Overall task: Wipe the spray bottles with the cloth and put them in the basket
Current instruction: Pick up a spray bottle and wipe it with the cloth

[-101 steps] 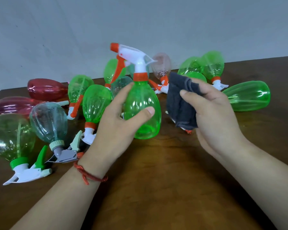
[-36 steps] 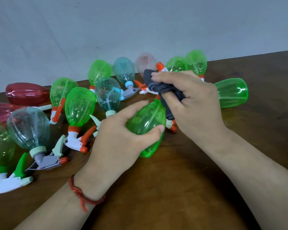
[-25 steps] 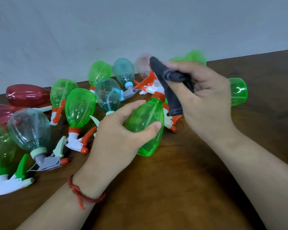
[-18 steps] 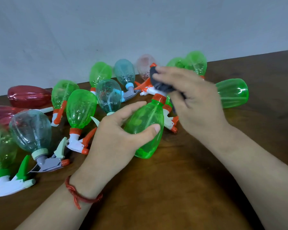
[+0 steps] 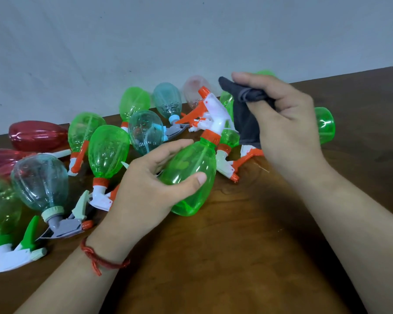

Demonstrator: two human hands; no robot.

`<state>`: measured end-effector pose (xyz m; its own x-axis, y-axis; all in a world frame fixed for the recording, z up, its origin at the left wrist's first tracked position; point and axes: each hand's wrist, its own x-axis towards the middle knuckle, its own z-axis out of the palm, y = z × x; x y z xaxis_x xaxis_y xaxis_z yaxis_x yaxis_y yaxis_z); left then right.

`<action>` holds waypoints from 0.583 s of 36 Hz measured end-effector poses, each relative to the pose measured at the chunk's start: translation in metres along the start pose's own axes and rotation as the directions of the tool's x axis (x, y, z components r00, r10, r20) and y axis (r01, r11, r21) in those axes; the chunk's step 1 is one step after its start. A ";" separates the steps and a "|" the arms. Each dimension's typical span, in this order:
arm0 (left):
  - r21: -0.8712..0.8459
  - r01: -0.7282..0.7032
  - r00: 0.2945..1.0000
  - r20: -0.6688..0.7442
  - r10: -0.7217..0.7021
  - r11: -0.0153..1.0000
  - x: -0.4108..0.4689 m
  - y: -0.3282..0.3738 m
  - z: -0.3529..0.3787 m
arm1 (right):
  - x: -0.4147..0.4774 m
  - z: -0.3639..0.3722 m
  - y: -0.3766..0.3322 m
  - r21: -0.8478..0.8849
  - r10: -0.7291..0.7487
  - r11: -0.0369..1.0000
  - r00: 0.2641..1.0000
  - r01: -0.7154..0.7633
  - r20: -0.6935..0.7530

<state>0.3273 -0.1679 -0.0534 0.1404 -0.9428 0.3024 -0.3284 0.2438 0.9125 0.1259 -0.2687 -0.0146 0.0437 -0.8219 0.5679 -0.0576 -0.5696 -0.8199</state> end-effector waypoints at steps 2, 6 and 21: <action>-0.006 -0.004 0.999 0.037 0.004 1.000 -0.001 -0.001 0.001 | -0.004 0.002 -0.002 0.062 0.057 0.996 0.995 -0.062 0.084; -0.060 -0.025 0.999 0.025 0.027 0.998 -0.003 -0.005 0.002 | -0.011 0.002 0.003 0.122 0.071 0.988 0.974 -0.099 0.214; -0.055 -0.028 0.999 -0.037 0.026 0.998 0.007 -0.009 -0.011 | -0.002 0.000 0.018 0.039 0.104 0.994 0.994 -0.106 0.030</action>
<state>0.3411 -0.1744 -0.0563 0.1659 -0.9271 0.3361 -0.2799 0.2825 0.9175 0.1244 -0.2774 -0.0307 0.0676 -0.8765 0.4766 -0.0226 -0.4790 -0.8775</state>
